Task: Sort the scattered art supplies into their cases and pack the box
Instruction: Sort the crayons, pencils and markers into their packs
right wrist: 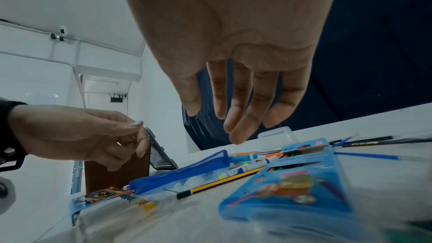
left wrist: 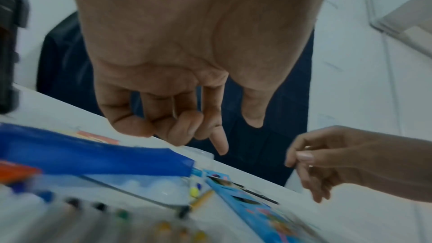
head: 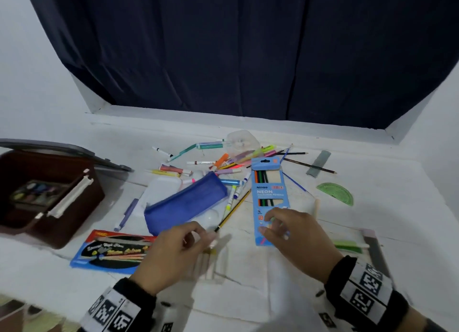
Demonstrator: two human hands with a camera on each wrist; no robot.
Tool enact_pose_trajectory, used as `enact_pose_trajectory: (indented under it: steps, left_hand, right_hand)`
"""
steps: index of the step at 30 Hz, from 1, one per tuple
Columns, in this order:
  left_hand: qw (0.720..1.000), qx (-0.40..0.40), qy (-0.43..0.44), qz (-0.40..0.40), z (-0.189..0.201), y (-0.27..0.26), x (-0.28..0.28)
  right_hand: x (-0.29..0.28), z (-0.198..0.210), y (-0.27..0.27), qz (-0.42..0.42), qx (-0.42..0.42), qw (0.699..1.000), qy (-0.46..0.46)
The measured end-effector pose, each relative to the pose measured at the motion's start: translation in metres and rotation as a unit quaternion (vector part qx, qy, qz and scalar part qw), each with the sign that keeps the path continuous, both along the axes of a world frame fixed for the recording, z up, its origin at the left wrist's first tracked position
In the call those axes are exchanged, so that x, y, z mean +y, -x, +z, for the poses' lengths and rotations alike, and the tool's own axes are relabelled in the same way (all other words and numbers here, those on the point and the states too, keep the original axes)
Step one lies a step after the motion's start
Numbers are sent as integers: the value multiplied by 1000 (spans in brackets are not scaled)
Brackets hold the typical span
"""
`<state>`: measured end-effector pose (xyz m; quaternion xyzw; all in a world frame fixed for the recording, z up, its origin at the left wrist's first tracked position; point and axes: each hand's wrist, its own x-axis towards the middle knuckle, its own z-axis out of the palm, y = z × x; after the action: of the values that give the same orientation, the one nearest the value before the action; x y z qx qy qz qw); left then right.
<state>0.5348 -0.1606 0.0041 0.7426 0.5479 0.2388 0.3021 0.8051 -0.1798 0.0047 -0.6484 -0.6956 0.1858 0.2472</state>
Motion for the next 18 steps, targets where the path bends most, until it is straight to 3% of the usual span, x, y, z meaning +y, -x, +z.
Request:
enact_pose_trajectory:
  steps: [2, 6, 12, 18]
  left_hand:
    - [1000, 15, -16, 8, -2, 36, 24]
    - [989, 127, -80, 5, -9, 84, 81]
    - [945, 306, -43, -111, -11, 80, 140]
    - [901, 385, -41, -197, -27, 73, 150]
  right_hand:
    - [15, 1, 22, 2, -10, 1000, 8]
    - [48, -7, 54, 4, -32, 999, 32]
    - [89, -20, 88, -21, -109, 992, 58]
    - [115, -14, 105, -29, -109, 987, 113]
